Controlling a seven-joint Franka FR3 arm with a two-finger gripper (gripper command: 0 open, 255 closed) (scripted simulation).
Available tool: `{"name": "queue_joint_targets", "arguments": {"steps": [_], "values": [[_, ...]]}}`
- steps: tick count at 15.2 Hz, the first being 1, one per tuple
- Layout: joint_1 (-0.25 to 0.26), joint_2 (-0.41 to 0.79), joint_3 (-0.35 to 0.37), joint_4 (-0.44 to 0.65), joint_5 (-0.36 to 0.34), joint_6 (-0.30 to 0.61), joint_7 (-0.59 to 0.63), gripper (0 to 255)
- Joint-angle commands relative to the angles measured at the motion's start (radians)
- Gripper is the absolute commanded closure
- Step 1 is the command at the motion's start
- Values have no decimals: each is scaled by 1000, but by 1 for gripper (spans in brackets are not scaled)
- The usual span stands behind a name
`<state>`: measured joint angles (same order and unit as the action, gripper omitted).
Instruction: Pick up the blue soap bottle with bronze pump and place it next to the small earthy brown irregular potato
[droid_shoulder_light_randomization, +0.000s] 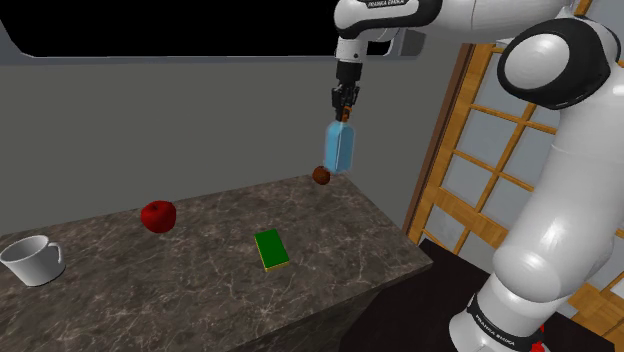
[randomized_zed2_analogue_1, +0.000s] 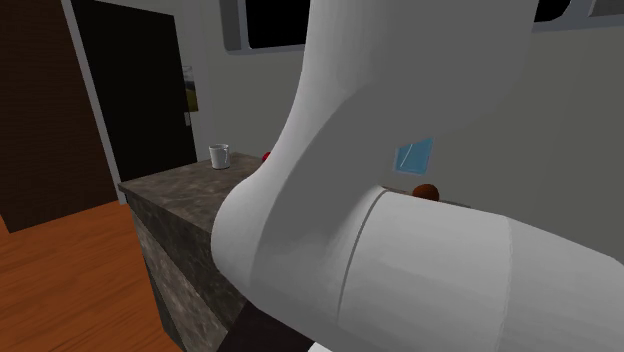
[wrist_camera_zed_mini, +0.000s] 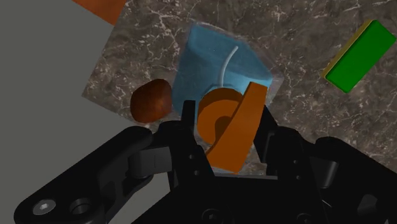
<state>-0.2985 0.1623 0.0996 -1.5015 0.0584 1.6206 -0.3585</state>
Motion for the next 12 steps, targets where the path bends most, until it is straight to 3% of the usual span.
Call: {"name": "queue_joint_targets", "arguments": {"steps": [1,2,8,12], "values": [[0,0,0,0,0,0,0,255],[0,0,0,0,0,0,0,0],[-33,-112,-25,-1,76,-89,69,0],[-30,-128,-23,-75,77,-30,67,0]]}}
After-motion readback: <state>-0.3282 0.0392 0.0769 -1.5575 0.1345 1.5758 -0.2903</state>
